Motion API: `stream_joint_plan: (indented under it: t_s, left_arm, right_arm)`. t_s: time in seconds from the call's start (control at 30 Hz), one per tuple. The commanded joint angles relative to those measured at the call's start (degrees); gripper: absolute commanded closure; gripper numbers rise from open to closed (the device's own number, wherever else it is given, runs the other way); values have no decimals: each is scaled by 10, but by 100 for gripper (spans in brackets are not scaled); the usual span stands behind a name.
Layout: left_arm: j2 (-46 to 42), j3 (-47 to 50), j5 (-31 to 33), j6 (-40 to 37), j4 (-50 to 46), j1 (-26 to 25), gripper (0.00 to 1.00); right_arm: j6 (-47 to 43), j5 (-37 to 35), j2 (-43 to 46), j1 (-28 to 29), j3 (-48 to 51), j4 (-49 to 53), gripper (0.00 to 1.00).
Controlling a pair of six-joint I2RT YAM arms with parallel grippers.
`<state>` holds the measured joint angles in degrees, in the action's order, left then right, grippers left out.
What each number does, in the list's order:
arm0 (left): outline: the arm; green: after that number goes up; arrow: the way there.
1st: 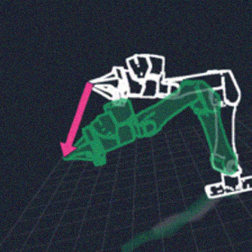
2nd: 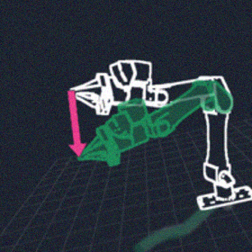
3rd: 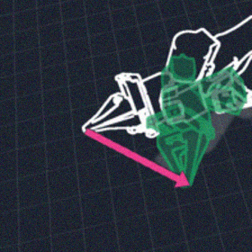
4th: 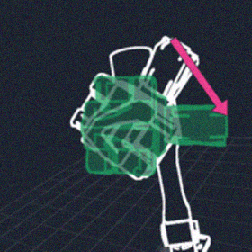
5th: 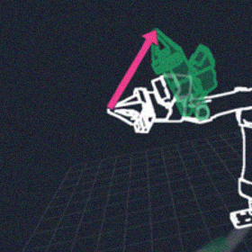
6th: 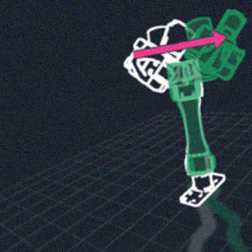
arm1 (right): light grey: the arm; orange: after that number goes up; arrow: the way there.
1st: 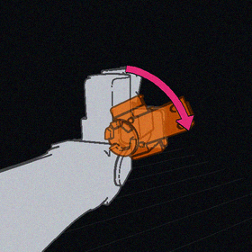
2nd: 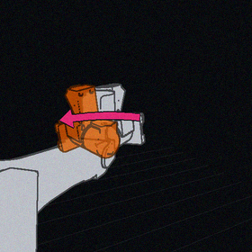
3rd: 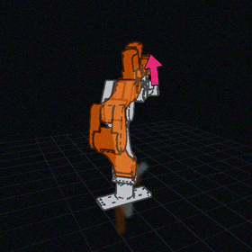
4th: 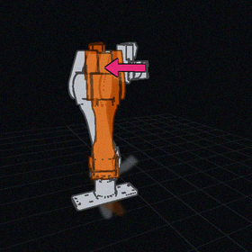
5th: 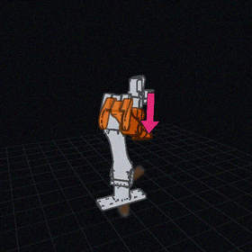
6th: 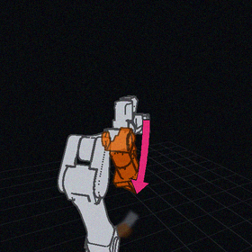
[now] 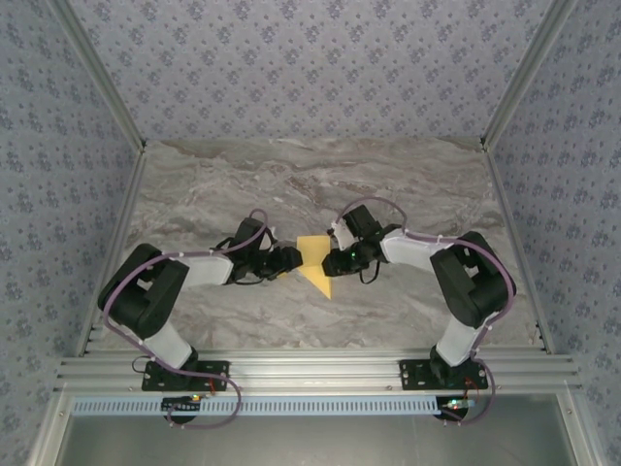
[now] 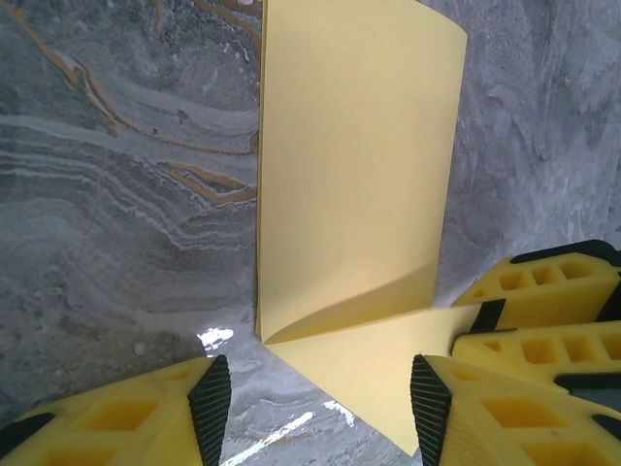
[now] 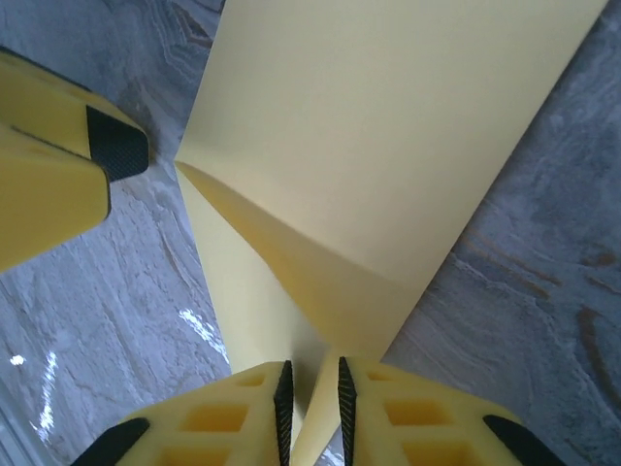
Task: Fold a paper plane with a square sheet of paper (fold left side to right side)
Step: Fourth fold the wing at the center of the table.
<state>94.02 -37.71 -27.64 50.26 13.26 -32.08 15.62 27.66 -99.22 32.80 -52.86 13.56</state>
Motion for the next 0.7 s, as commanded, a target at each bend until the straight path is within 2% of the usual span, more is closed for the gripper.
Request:
stream_joint_plan:
  t_s: [0.0,0.33,0.67]
  left_arm:
    - [17,-17,-1,3,15,-11,46]
    - [29,-27,-6,14,24,-20,45]
    - [60,-48,-17,35,51,-35,49]
  right_arm:
    - [-7,0,-8,-6,-11,6,86]
    - [-9,-5,-6,-13,-2,7,94]
    - [-8,-3,-4,-14,3,4,93]
